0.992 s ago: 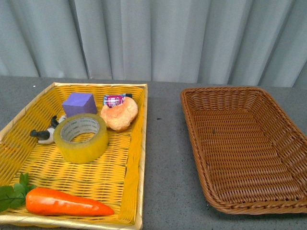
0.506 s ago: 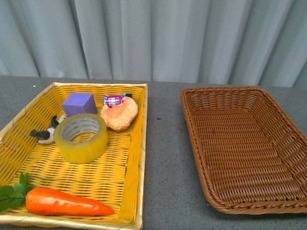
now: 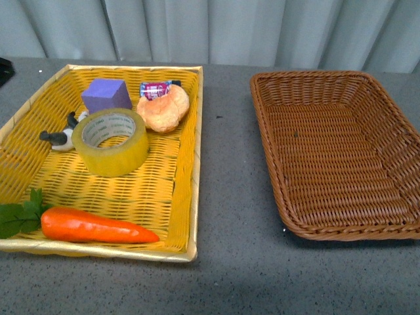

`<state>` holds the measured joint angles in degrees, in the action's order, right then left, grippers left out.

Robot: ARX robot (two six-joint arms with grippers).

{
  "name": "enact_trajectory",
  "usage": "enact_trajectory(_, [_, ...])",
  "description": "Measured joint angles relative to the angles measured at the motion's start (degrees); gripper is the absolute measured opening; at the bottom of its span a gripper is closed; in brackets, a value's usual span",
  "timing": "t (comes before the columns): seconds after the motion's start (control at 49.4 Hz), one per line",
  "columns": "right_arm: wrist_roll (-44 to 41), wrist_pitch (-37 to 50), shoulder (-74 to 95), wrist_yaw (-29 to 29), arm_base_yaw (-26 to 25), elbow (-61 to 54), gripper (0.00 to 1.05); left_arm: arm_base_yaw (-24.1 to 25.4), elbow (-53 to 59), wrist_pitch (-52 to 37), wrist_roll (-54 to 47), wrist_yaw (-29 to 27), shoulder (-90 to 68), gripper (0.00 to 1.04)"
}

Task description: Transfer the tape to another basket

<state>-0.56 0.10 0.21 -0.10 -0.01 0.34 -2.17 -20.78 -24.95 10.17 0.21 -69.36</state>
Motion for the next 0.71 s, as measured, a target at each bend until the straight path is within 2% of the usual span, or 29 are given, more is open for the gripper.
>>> enact_trajectory(0.081, [0.0, 0.0, 0.0, 0.0, 0.0, 0.0, 0.96, 0.2, -6.3, 0.0, 1.7, 0.2, -12.1, 0.98])
enact_trajectory(0.142, [0.0, 0.0, 0.0, 0.0, 0.0, 0.0, 0.96, 0.3, -11.5, 1.2, 2.5, -1.7, -20.0, 0.98])
enact_trajectory(0.223, [0.0, 0.0, 0.0, 0.0, 0.0, 0.0, 0.96, 0.5, -15.5, 2.0, 3.2, -2.3, -25.9, 0.98])
enact_trajectory(0.425, [0.0, 0.0, 0.0, 0.0, 0.0, 0.0, 0.96, 1.2, -24.2, 5.2, 5.1, -3.8, -37.9, 0.98])
enact_trajectory(0.709, [0.0, 0.0, 0.0, 0.0, 0.0, 0.0, 0.96, 1.3, -30.1, 7.0, 5.7, -5.7, -45.0, 0.98])
